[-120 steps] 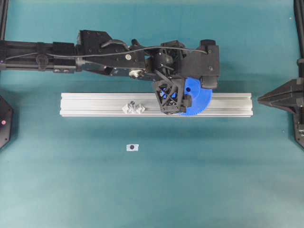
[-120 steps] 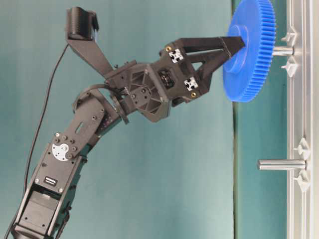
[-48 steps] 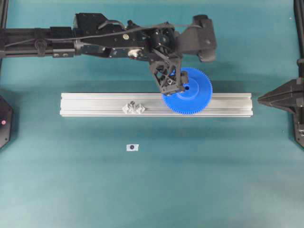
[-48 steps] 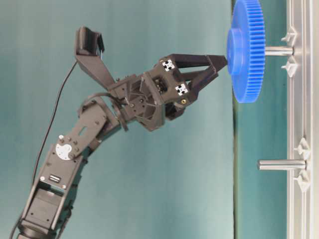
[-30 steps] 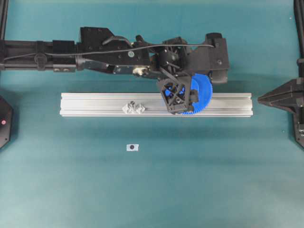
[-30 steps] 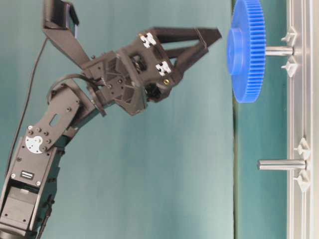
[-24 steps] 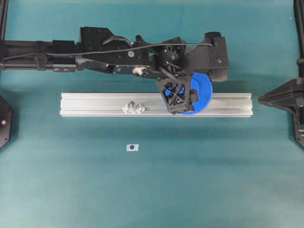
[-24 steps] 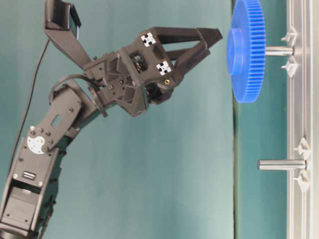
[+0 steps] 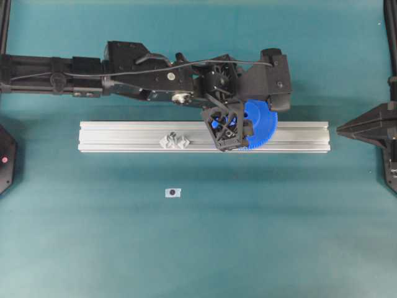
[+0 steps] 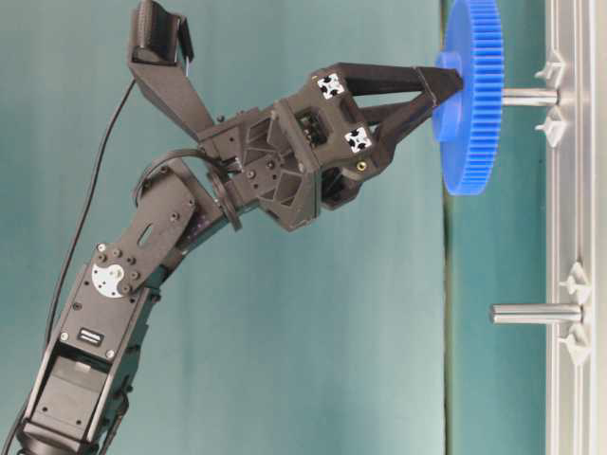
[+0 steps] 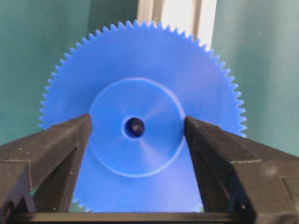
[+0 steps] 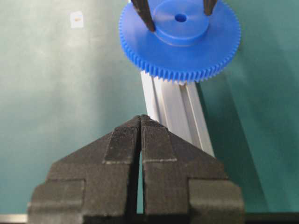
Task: Find the location of the shaft and insert the large gear.
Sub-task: 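Push the gear onto the shaft, adjusting its position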
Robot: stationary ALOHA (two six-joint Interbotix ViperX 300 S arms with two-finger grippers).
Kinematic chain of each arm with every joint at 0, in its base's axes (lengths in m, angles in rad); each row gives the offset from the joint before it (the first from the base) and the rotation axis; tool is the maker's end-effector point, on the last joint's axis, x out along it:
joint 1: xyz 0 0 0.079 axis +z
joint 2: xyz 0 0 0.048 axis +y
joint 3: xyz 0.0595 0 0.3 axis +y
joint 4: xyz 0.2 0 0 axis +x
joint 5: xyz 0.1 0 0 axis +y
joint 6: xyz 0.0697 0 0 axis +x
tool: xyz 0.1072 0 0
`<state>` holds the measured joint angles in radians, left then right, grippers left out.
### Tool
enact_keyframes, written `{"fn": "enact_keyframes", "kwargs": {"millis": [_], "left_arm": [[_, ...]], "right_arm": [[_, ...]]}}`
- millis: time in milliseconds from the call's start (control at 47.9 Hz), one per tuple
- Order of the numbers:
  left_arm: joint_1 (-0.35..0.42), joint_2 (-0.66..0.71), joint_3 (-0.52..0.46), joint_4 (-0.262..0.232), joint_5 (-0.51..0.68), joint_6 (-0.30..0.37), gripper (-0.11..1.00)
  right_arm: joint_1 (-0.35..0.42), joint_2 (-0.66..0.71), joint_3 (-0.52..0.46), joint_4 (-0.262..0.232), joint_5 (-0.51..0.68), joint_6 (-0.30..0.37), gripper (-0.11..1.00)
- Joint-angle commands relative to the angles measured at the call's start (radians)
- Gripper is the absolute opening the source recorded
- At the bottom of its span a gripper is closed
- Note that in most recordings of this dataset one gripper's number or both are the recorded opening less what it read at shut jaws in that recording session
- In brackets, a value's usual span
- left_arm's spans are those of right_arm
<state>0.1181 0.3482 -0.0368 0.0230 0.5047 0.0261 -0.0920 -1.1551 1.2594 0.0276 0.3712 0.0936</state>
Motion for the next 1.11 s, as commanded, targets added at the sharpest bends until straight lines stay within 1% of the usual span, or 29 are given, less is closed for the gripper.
{"fn": "enact_keyframes", "kwargs": {"millis": [0,209,271,647,773,1086], "left_arm": [[-0.018,-0.017,-0.017,0.003,-0.006,-0.012,0.78],[-0.054,-0.018,-0.018,0.003,-0.008,-0.080,0.78],[-0.063,-0.021,-0.014,0.003,-0.008,-0.086,0.78],[-0.069,-0.087,0.014,0.003,0.029,-0.106,0.78],[-0.074,-0.084,0.015,0.003,0.026,-0.124,0.78],[-0.066,-0.072,-0.011,0.003,0.005,-0.117,0.78]], "right_arm": [[-0.003,0.006,-0.017,0.002,-0.008,0.009,0.01],[-0.003,0.006,-0.017,0.002,-0.009,0.011,0.01],[-0.003,0.006,-0.017,0.000,-0.009,0.011,0.01],[-0.003,0.006,-0.018,0.002,-0.009,0.011,0.01],[-0.003,0.005,-0.014,0.002,-0.009,0.011,0.01],[-0.003,0.002,-0.012,0.000,-0.011,0.011,0.01]]}}
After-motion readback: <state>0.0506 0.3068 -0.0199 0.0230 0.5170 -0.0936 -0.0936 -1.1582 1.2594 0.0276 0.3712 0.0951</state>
